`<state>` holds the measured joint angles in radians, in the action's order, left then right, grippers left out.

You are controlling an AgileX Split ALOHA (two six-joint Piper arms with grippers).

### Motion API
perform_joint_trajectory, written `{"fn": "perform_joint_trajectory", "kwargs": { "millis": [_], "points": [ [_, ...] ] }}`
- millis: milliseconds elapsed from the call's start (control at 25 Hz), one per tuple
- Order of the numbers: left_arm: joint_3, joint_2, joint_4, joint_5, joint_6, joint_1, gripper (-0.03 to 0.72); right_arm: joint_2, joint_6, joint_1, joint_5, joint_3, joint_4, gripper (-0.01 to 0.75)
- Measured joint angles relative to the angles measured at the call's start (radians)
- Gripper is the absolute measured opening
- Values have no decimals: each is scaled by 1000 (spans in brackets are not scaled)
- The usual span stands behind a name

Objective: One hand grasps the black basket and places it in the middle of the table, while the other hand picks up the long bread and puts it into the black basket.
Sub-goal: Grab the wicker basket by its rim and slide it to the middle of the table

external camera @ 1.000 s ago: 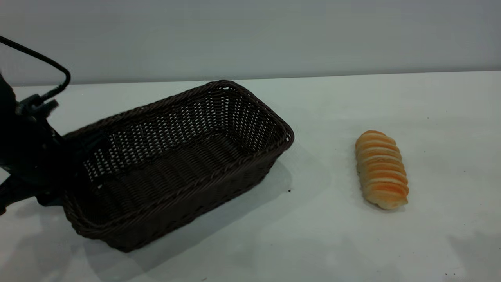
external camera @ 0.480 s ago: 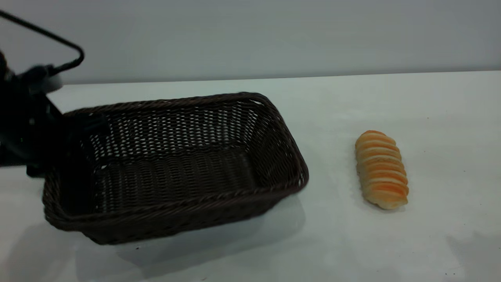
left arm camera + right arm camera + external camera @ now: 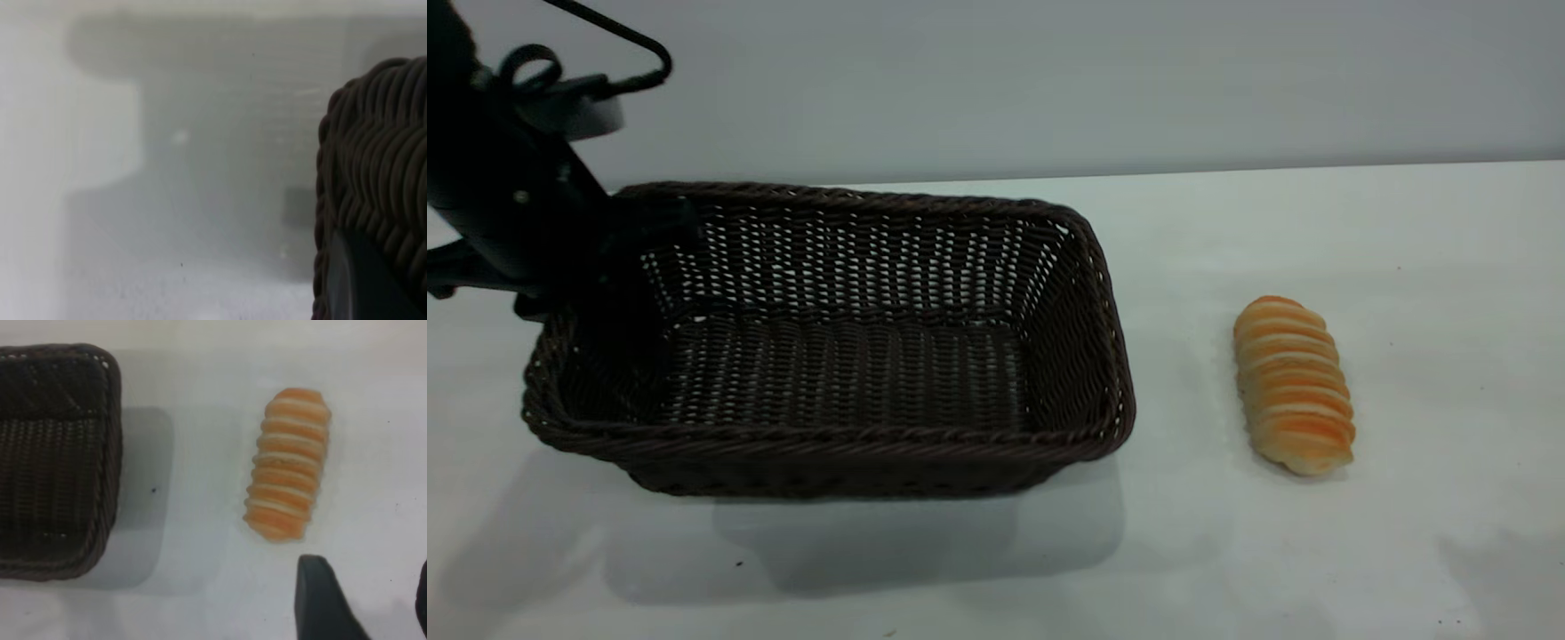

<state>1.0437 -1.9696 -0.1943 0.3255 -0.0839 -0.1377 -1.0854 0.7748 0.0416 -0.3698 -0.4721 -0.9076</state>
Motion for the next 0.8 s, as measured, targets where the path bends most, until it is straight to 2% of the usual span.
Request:
{"fn": "perform_joint_trajectory", "kwargs": {
  "millis": [280, 800],
  "points": [
    [84, -108, -11, 77, 72, 0, 135, 0, 0, 0, -1, 0, 0, 330],
    [92, -178, -34, 9, 126, -26, 136, 0, 23, 0, 0, 0, -13, 330]
  ]
}}
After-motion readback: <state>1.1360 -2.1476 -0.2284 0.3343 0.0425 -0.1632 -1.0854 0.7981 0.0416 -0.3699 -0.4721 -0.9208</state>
